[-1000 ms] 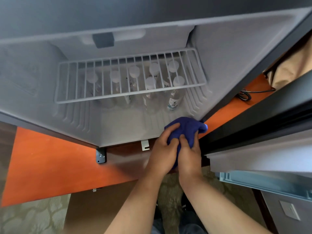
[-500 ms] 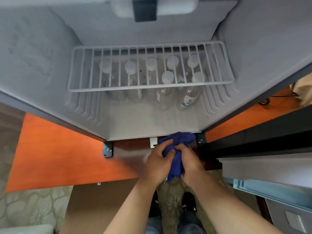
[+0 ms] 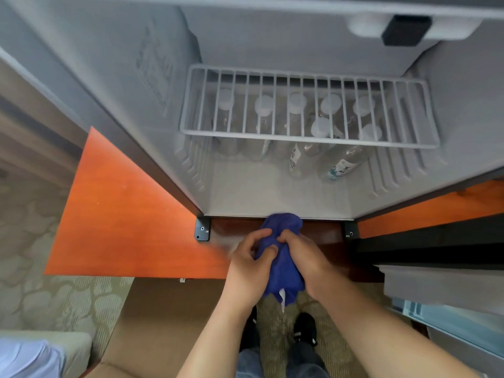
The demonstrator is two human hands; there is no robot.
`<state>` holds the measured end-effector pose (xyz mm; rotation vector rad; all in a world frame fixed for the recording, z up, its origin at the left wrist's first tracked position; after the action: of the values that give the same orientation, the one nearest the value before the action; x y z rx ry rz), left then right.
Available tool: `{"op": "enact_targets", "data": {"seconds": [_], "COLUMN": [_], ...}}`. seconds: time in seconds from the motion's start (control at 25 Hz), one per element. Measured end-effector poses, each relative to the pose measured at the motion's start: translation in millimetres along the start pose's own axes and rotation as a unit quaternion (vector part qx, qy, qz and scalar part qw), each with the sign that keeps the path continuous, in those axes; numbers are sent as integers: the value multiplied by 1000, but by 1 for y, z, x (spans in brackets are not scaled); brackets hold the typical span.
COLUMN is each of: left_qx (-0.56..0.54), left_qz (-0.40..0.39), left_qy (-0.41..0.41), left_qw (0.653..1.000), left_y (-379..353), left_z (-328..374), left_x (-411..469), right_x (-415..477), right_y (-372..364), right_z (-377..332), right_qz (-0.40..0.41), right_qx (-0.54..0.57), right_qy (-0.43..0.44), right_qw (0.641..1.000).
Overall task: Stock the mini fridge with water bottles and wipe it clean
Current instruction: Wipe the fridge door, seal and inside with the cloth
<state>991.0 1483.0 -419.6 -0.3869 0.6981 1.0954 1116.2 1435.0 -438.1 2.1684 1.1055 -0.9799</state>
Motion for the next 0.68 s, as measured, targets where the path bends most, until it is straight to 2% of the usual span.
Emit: {"op": "enact_targets", "data": {"seconds": [0.04, 0.08, 0.16, 0.2, 0.24, 0.32, 0.52, 0.6, 0.68], "left_qx": [-14, -38, -133, -193, -236, -277, -251, -246, -240], "left_qz": [5, 8, 1, -2, 6, 33, 23, -13, -48], "left_qy": [20, 46, 117, 152, 173, 180, 159, 167, 175], "left_qw": [1000, 998, 984, 969, 956, 943, 955, 955, 954], "left_y": [1, 1, -3, -3, 1, 15, 41, 37, 28], "left_z": [-7, -16, -36, -44, -50, -53, -57, -63, -68], "left_x": [0, 0, 1, 1, 0, -2, -9, -10, -10], "right_x": [-5, -8, -15, -17, -18, -16, -4, -2, -6], "right_y": [-1, -5, -22, -33, -43, -64, -98, -92, -73], "right_z": [-13, -25, -42, -45, -46, -45, -45, -40, -30], "right_qz": [-11, -29, -74, -87, -93, -97, -122, -134, -128], "right_qx": [-103, -224, -447, -514, -547, -566, -607, -613, -601], "right_qy": [33, 66, 131, 149, 162, 187, 232, 240, 237], "right_qw": [994, 972, 882, 840, 816, 797, 750, 741, 752]}}
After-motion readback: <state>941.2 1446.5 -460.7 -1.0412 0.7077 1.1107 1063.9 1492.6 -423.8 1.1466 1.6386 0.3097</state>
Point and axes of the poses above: each hand's wrist, its own x-axis towards the middle knuckle, its own y-axis out of the back of the hand, z = x × y, the point moved 6 cm from there along x, towards the middle knuckle, and after that the axes turned 8 degrees about y, right-handed, at the moved point
